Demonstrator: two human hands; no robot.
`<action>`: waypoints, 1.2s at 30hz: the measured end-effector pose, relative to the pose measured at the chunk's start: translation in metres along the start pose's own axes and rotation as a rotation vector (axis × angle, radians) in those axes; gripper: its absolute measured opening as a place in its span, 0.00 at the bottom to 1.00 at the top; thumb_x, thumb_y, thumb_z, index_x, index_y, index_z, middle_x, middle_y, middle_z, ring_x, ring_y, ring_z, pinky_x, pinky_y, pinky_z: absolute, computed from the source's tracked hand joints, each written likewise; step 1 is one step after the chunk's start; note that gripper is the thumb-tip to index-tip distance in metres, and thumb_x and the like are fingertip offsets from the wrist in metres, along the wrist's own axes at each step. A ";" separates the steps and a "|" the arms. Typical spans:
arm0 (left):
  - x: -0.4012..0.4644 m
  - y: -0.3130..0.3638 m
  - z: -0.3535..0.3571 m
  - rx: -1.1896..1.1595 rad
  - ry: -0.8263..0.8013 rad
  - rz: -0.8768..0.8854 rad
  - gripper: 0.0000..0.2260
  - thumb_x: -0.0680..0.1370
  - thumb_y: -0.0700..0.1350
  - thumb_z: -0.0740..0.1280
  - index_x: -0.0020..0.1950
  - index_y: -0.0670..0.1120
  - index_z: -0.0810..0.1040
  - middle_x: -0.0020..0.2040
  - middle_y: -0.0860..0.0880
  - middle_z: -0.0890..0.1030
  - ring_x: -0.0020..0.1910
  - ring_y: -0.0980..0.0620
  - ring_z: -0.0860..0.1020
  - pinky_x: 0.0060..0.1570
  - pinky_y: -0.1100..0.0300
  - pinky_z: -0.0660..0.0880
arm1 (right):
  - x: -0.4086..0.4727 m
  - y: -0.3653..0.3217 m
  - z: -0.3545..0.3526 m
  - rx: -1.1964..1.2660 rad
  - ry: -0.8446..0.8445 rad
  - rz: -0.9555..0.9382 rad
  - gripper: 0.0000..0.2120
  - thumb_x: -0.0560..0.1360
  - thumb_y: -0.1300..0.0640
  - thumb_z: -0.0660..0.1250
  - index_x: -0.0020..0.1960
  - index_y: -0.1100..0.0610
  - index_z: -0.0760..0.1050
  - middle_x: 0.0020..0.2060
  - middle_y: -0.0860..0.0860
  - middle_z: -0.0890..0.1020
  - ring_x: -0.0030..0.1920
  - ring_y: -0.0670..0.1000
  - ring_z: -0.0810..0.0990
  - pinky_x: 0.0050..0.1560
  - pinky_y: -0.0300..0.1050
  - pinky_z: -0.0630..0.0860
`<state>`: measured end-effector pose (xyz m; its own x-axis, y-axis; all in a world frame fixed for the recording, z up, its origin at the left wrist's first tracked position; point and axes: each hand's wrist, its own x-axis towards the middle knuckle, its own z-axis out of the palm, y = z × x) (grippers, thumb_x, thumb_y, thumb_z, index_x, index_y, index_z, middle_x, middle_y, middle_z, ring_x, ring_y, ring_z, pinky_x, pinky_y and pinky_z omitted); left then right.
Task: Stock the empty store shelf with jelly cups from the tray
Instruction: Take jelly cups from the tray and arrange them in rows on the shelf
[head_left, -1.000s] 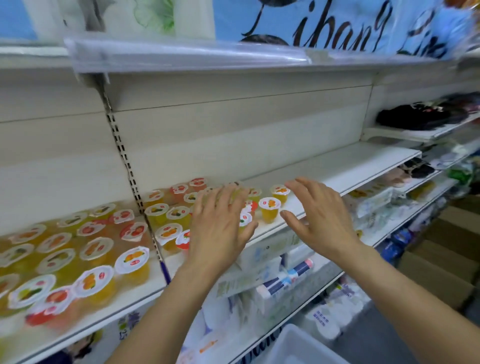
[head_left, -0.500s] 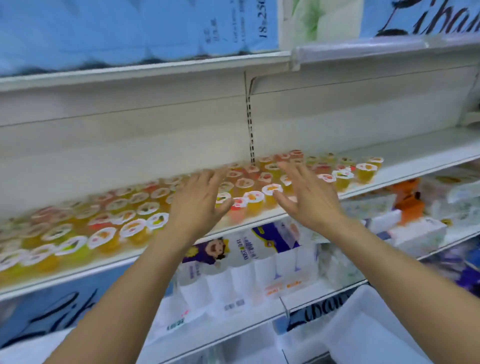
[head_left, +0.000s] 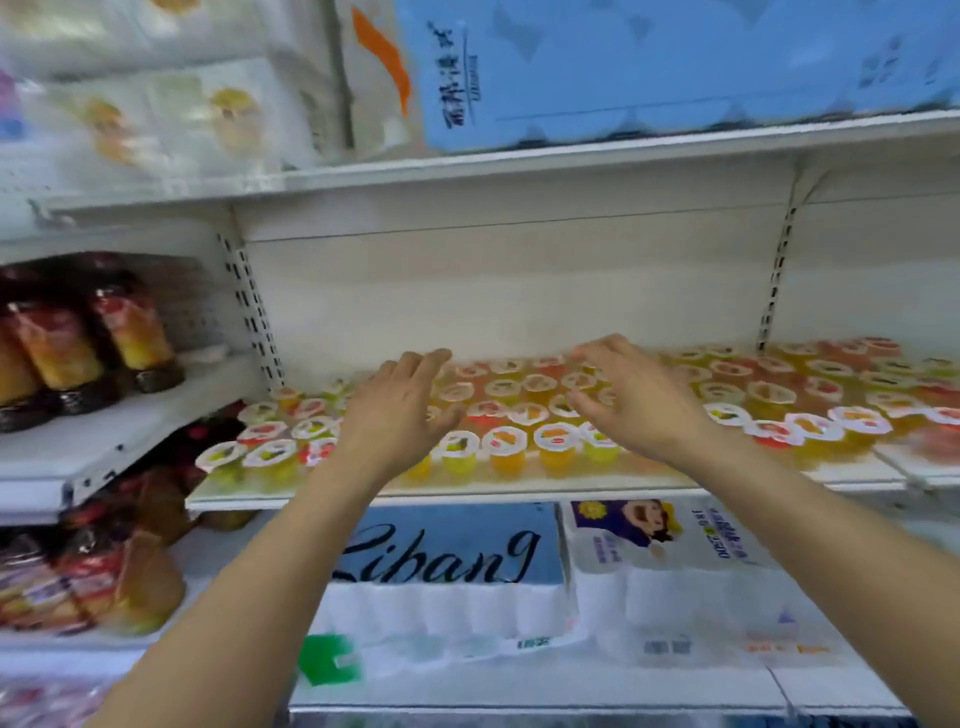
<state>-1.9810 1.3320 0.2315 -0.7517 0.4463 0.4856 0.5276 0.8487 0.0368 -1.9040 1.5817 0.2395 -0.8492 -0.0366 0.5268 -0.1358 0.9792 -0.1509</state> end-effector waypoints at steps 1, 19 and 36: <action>0.002 -0.021 0.000 -0.003 -0.006 -0.012 0.29 0.78 0.60 0.61 0.76 0.52 0.59 0.68 0.48 0.70 0.65 0.46 0.70 0.58 0.50 0.71 | 0.015 -0.014 0.012 0.018 -0.012 -0.010 0.21 0.78 0.45 0.61 0.69 0.49 0.68 0.65 0.48 0.71 0.62 0.51 0.74 0.53 0.48 0.74; 0.115 -0.353 0.066 -0.275 -0.519 -0.268 0.21 0.71 0.55 0.75 0.61 0.52 0.78 0.64 0.52 0.77 0.60 0.52 0.76 0.57 0.62 0.71 | 0.255 -0.209 0.221 0.264 -0.405 0.061 0.15 0.76 0.51 0.68 0.62 0.50 0.76 0.63 0.49 0.76 0.59 0.51 0.76 0.61 0.44 0.72; 0.146 -0.369 0.132 -0.316 -0.378 -0.274 0.09 0.68 0.50 0.75 0.40 0.45 0.83 0.36 0.48 0.79 0.37 0.53 0.77 0.33 0.63 0.67 | 0.304 -0.214 0.308 0.293 -0.441 0.144 0.17 0.71 0.59 0.73 0.59 0.55 0.78 0.61 0.52 0.77 0.59 0.53 0.76 0.59 0.44 0.73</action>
<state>-2.3380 1.1210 0.1736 -0.9367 0.3416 0.0772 0.3425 0.8476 0.4053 -2.2901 1.2991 0.1740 -0.9946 -0.0479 0.0924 -0.0850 0.8862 -0.4554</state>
